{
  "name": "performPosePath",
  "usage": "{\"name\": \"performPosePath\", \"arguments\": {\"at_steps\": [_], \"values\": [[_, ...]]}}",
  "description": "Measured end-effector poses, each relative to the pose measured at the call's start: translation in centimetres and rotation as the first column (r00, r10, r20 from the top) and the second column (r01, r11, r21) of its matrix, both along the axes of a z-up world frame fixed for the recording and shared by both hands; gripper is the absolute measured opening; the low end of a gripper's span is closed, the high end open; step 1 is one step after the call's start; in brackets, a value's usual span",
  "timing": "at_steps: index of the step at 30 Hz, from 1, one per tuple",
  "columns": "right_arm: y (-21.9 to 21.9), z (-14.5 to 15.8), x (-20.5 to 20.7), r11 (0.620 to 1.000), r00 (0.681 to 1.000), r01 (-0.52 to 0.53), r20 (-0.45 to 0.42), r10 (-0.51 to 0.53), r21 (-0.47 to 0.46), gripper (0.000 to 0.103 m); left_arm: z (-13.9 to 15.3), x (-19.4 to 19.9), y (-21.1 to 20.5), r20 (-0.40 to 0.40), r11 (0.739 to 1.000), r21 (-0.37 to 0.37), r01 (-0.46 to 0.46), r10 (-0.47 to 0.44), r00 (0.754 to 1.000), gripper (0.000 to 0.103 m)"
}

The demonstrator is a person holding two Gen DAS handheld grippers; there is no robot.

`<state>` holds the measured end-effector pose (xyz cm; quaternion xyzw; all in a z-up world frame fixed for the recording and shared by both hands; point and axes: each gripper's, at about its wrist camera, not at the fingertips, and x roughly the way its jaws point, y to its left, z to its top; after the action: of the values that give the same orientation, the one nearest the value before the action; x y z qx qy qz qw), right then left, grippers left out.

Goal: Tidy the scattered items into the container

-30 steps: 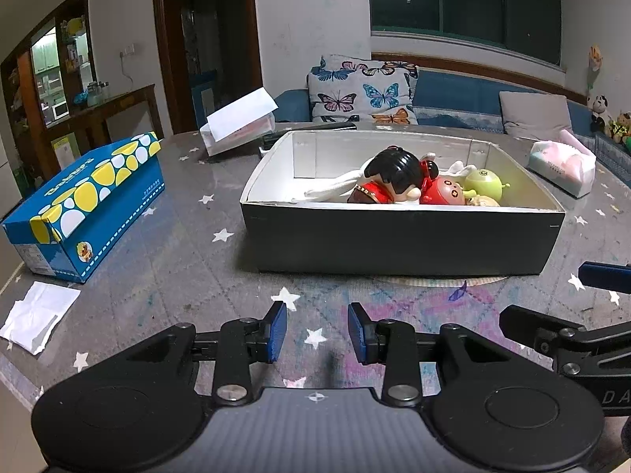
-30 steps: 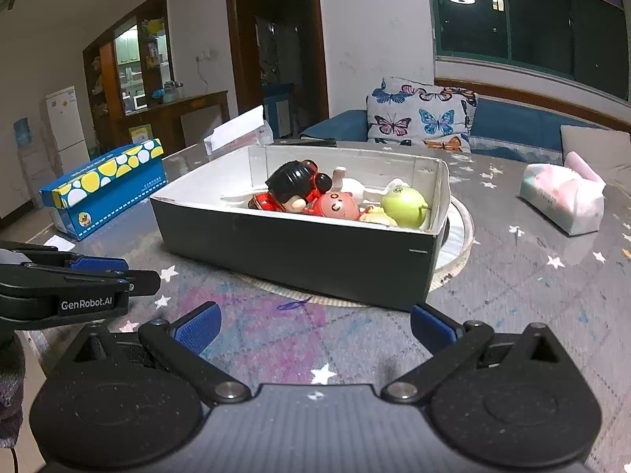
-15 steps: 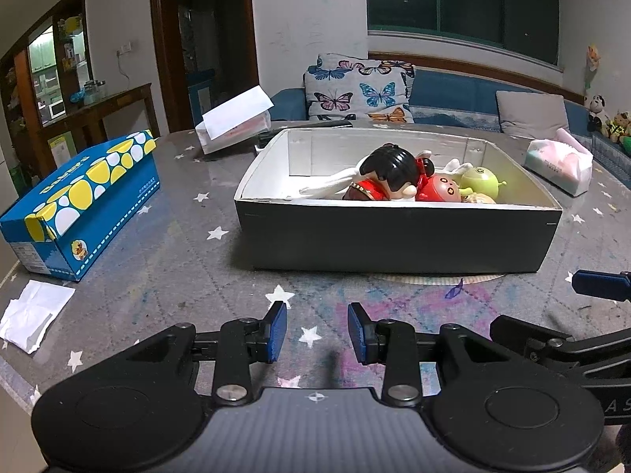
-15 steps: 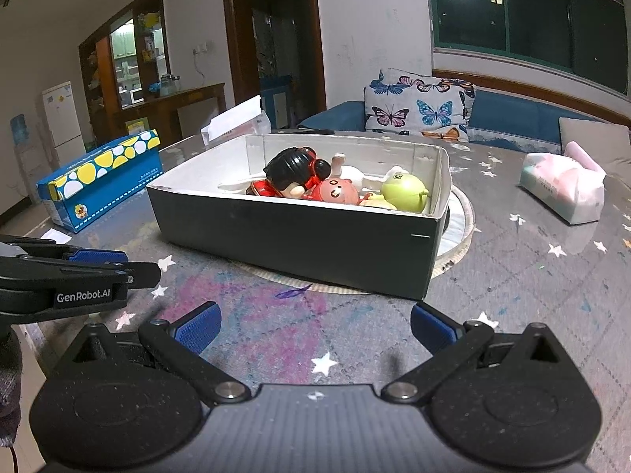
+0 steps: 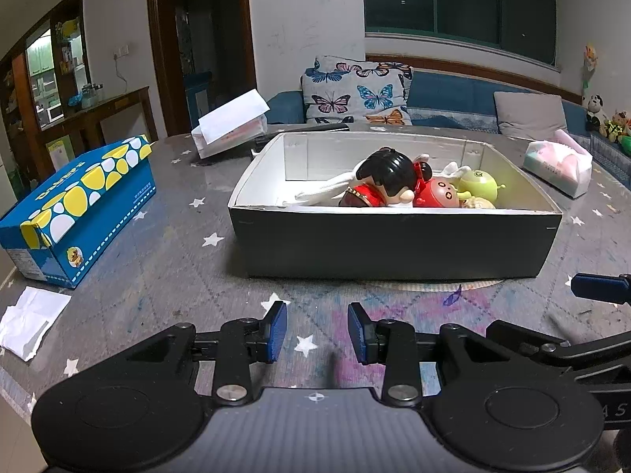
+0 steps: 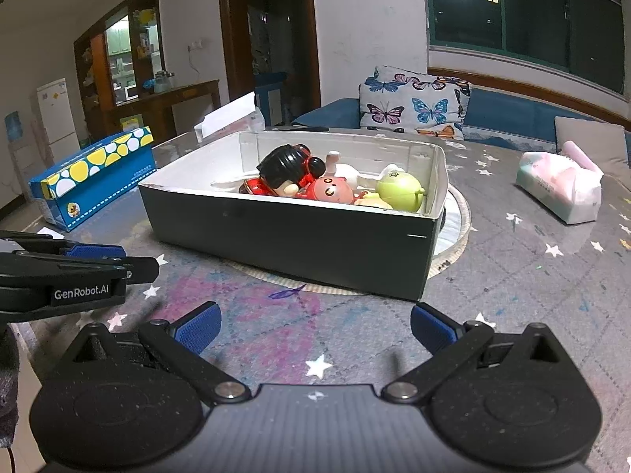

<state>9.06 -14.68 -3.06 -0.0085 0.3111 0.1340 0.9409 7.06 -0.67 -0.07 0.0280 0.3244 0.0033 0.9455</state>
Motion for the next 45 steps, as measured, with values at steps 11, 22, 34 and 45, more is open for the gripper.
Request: {"name": "performPosePath", "arguments": {"at_steps": [11, 22, 34, 45], "values": [[-0.1, -0.4, 0.8, 0.999, 0.999, 0.035, -0.021, -0.035, -0.027, 0.103, -0.2, 1.1, 0.1, -0.007, 1.000, -0.009, 0.000, -0.001, 1.000, 0.037], [-0.3, -0.7, 1.9, 0.998, 0.998, 0.055, -0.040, -0.056, -0.033, 0.103, -0.3, 2.3, -0.1, -0.007, 1.000, -0.018, 0.016, -0.016, 1.000, 0.037], [-0.3, -0.8, 2.8, 0.996, 0.997, 0.070, -0.038, -0.072, -0.050, 0.103, -0.5, 3.7, -0.6, -0.022, 0.999, -0.016, 0.028, -0.028, 0.999, 0.037], [-0.7, -1.1, 3.7, 0.994, 0.994, 0.094, -0.051, -0.097, -0.052, 0.103, -0.7, 4.7, -1.0, -0.042, 0.999, -0.018, 0.039, -0.040, 0.998, 0.037]]}}
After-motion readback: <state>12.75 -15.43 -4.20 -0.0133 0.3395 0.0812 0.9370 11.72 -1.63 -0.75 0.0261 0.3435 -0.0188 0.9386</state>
